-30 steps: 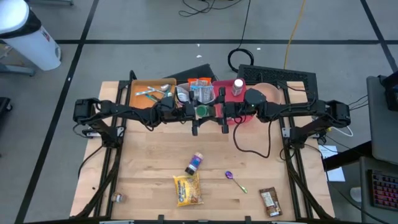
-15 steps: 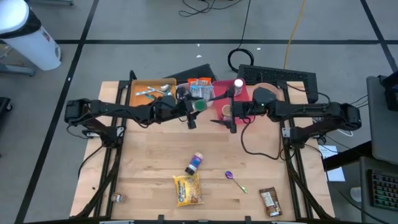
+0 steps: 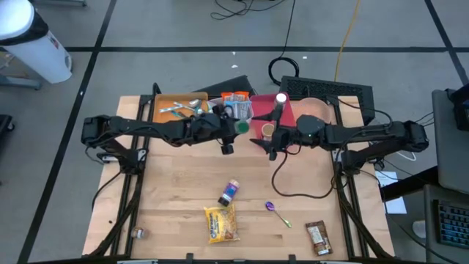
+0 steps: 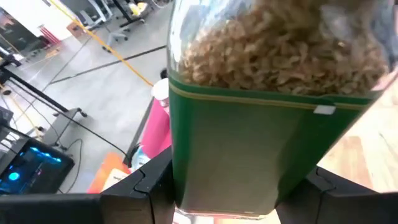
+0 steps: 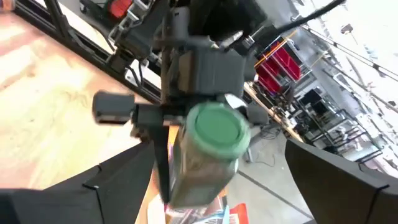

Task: Pick & Place Food Item
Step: Put the green seasoning bottle into the pink bin

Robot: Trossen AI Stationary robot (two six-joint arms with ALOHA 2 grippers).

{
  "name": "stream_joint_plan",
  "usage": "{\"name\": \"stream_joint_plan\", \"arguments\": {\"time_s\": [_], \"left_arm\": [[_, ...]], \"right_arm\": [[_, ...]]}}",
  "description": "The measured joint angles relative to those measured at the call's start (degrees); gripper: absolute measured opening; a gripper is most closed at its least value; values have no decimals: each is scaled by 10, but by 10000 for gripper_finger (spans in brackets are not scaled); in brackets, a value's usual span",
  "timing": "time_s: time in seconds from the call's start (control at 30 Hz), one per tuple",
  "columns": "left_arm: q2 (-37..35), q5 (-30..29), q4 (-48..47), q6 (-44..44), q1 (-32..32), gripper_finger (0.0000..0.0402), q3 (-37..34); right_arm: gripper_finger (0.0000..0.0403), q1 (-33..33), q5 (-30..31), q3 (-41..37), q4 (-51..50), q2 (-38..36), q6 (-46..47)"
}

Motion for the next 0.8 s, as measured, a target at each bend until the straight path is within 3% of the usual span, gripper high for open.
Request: {"name": "stream_joint_plan", "arguments": {"time_s": [0.47,0.8], "left_arm": [[84,-28,-81,6,-14,206,92],[85,-29,-82,19,-25,206,96]], "right_arm": [[352,-5,-3,13,-63,16,47],[352,-17,-9,13,-60,41,62]]}}
